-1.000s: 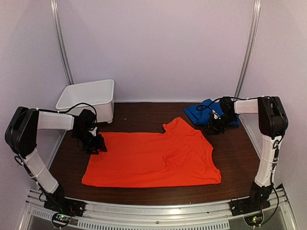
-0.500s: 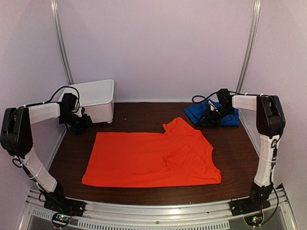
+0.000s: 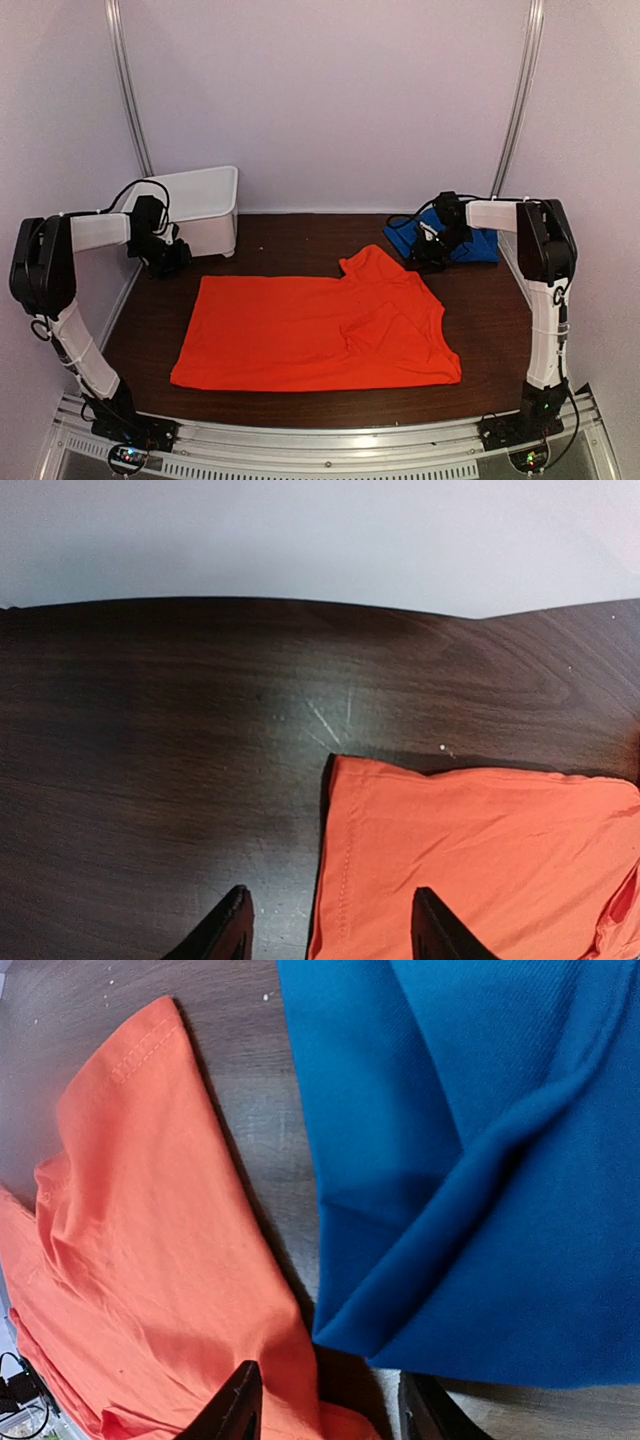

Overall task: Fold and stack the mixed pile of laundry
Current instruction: Pick up the 1/3-folded T-shirt from the center of the board.

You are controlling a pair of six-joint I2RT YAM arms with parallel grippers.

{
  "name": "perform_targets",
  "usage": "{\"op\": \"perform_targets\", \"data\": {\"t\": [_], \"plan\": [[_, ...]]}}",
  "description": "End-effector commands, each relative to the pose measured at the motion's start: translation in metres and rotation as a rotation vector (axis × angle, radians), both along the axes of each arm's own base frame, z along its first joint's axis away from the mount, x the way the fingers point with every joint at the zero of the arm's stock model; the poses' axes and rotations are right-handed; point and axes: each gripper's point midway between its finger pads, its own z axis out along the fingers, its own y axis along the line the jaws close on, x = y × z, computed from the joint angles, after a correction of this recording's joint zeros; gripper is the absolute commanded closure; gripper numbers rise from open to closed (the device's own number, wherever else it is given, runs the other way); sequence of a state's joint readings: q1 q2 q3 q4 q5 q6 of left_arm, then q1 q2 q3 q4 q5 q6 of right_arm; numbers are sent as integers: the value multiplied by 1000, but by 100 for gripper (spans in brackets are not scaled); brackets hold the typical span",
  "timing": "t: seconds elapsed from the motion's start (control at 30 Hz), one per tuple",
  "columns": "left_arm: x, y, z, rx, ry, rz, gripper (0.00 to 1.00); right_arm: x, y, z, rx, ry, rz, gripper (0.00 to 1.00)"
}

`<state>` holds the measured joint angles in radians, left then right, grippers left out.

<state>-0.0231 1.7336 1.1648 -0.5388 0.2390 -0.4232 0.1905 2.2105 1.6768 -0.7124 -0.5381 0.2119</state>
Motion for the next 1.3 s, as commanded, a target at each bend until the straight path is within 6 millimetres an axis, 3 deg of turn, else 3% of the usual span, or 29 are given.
{"op": "perform_targets", "data": {"t": [0.0, 0.3, 0.47, 0.63, 0.7, 0.8, 0.9, 1.07, 1.27], "plan": [[13, 6, -7, 42, -38, -20, 45, 4, -1, -8, -80, 1, 4, 53], [13, 4, -7, 32, -35, -27, 45, 9, 24, -10, -186, -38, 56, 56], [10, 3, -8, 34, -40, -44, 46, 9, 26, -18, -273, -45, 79, 60], [11, 0, 5, 41, -127, -82, 46, 8, 21, -30, -358, -38, 94, 75], [11, -1, 15, 47, -186, -95, 46, 8, 20, -32, -365, -35, 93, 86], [11, -5, 32, 70, -278, -131, 46, 11, 23, -25, -354, -51, 91, 100], [10, -12, 42, 96, -338, -198, 47, 19, 30, -10, -315, -85, 90, 100], [10, -27, 35, 235, -374, -371, 51, 32, 39, 16, -263, -135, 82, 100], [5, -32, 13, 352, -362, -579, 55, 33, 41, 23, -219, -132, 70, 100]]}}
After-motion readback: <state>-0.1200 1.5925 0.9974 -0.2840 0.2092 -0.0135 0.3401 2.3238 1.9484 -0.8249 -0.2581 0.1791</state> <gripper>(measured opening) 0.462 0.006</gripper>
